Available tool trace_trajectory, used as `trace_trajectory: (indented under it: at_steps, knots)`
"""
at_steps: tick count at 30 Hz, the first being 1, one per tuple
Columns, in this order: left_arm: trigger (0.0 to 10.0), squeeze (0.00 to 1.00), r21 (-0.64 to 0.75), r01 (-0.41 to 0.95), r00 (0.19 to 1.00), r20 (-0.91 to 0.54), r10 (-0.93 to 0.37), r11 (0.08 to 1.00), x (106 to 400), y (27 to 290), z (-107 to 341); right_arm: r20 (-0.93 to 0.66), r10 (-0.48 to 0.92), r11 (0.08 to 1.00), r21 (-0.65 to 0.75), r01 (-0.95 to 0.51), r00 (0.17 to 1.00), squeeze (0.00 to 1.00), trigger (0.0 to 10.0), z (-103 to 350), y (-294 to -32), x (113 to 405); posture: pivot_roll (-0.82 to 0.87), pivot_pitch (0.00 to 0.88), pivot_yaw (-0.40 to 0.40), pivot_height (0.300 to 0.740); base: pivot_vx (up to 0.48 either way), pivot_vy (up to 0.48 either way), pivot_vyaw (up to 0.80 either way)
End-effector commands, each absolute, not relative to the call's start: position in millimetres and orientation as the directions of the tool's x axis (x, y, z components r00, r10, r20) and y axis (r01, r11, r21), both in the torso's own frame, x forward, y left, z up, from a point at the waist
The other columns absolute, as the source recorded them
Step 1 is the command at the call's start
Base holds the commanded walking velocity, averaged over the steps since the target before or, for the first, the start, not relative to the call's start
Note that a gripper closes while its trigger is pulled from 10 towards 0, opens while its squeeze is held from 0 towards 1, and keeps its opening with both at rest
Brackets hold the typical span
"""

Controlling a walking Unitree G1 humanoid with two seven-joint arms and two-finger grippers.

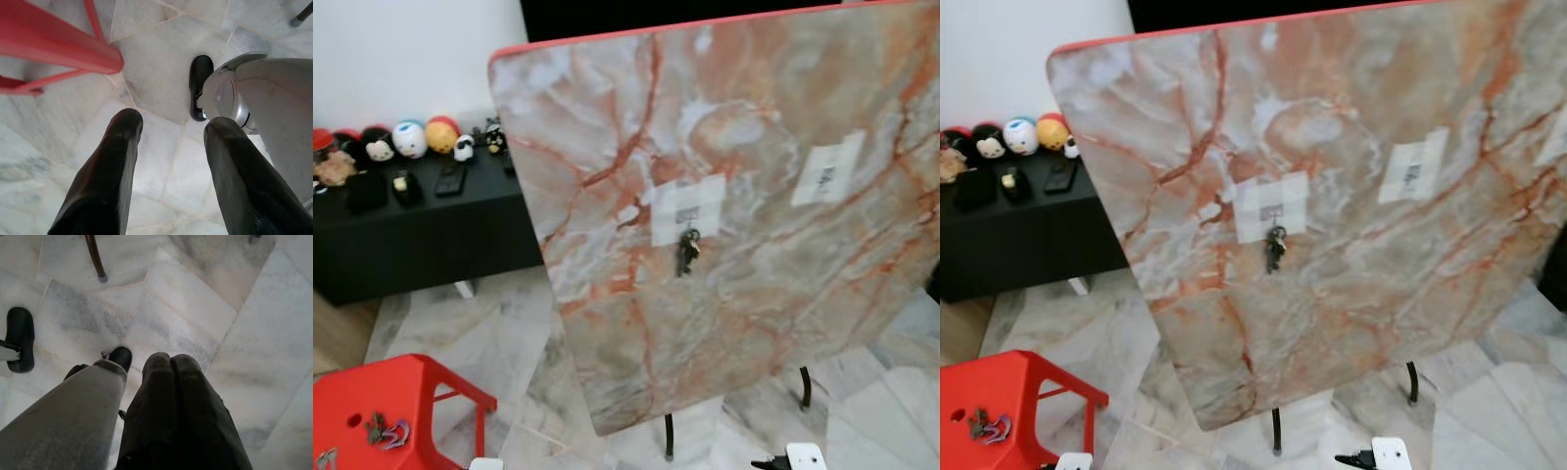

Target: Hang keys on a hook

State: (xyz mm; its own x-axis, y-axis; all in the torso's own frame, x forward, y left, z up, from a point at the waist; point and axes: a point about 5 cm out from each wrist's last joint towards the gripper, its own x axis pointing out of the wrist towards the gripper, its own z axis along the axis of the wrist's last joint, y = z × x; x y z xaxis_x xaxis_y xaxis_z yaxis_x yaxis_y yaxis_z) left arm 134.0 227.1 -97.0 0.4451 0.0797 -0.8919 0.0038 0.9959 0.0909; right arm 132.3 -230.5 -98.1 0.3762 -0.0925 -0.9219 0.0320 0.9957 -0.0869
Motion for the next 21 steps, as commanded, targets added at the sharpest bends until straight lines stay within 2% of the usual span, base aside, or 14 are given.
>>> trace_trajectory:
  at_steps: [1, 7, 10, 14, 21]
  knots:
    - [10.0, 0.00, 0.102, 0.001, 0.438, -0.894, 0.092, 0.995, 131, 230, -97, -0.924, -0.090, 0.996, -0.091, 0.016, 0.370, 0.00, 10.0, -98, -230, 132, -0.03, 0.000, -0.025, 0.740, 0.000, 0.000, 0.80]
    - [10.0, 0.00, 0.105, 0.006, 0.440, -0.894, 0.091, 0.994, 131, 227, -98, -0.924, -0.089, 0.995, -0.097, -0.004, 0.373, 0.00, 10.0, -98, -231, 133, -0.04, 0.000, -0.047, 0.740, 0.000, 0.000, 0.80]
    - [10.0, 0.00, 0.103, 0.000, 0.448, -0.889, 0.092, 0.995, 133, 224, -98, -0.929, -0.068, 0.984, -0.123, -0.131, 0.364, 0.00, 10.0, -96, -232, 135, -0.03, 0.000, -0.068, 0.740, 0.000, 0.000, 0.80]
    - [10.0, 0.00, 0.098, 0.014, 0.454, -0.887, 0.081, 0.995, 135, 221, -98, -0.932, -0.037, 0.968, -0.123, -0.219, 0.360, 0.00, 10.0, -95, -232, 139, -0.02, 0.000, -0.071, 0.740, 0.000, 0.000, 0.80]
    - [10.0, 0.00, 0.123, 0.081, 0.445, -0.892, 0.074, 0.989, 135, 223, -98, -0.934, -0.047, 0.956, -0.145, -0.256, 0.353, 0.00, 10.0, -95, -230, 142, -0.03, 0.000, -0.053, 0.740, 0.000, 0.000, 0.80]
